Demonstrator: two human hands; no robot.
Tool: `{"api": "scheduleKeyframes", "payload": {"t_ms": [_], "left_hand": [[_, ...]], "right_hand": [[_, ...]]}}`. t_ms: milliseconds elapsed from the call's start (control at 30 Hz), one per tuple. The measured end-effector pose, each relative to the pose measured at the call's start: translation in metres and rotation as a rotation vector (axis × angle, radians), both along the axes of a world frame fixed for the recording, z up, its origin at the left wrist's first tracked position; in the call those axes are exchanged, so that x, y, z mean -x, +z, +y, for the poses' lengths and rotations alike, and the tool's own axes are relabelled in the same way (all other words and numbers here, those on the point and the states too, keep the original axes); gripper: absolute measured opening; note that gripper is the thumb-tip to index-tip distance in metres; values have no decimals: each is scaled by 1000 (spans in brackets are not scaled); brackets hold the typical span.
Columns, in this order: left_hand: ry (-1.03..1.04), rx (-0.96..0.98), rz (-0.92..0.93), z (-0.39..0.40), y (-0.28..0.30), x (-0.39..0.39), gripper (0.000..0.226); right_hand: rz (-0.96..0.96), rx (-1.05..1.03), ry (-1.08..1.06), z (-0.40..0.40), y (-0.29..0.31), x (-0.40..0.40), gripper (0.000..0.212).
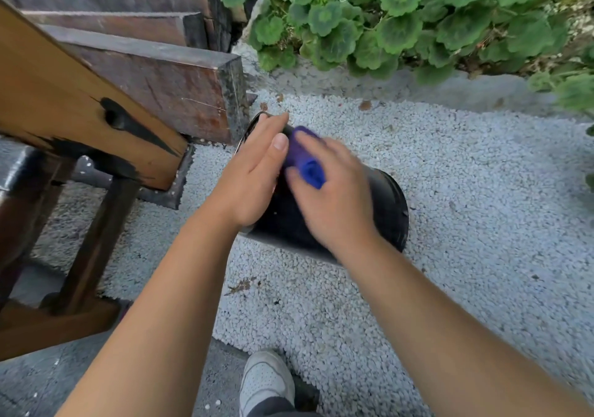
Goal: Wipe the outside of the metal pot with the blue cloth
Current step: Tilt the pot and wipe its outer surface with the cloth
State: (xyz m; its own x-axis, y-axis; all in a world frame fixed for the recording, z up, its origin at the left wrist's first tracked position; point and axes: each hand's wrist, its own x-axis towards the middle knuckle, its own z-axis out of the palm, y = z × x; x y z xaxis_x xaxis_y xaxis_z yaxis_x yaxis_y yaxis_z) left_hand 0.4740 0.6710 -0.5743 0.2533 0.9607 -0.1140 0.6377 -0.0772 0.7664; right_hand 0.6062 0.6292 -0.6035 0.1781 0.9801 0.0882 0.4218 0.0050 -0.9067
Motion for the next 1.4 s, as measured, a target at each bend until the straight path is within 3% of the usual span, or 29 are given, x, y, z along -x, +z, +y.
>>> {"api": "scheduleKeyframes", "payload": {"t_ms": [133,300,500,667,833,1033,1167,1267,1400], "left_hand": [[31,104,-168,-3,-3,0,78],[51,-22,111,2,-1,5,78],[96,-36,155,7,-5,24,65],[118,-47,86,8,-9,22,59],[361,-437,96,-9,-7,16,39],[-109,-243,47,-35,-29,59,65],[-67,-166,-127,-49,-33,54,61],[-50,-129,-62,-44,-23,45,66],[-63,-67,46,-39,-11,32,93]], "right_hand": [[-97,-91,80,-8,3,19,43],[-208,-67,-19,-6,-26,3,39],[-363,109,-185,-25,-79,-50,46],[-80,257,-347,-34,-103,-67,41],[67,293,-414,-30,-103,-66,40],[179,305,-490,-26,-101,-63,42],[226,319,-494,-23,-97,-67,39],[273,380,-489,-15,-94,-79,30],[298,415,-489,-5,-94,-93,15]]}}
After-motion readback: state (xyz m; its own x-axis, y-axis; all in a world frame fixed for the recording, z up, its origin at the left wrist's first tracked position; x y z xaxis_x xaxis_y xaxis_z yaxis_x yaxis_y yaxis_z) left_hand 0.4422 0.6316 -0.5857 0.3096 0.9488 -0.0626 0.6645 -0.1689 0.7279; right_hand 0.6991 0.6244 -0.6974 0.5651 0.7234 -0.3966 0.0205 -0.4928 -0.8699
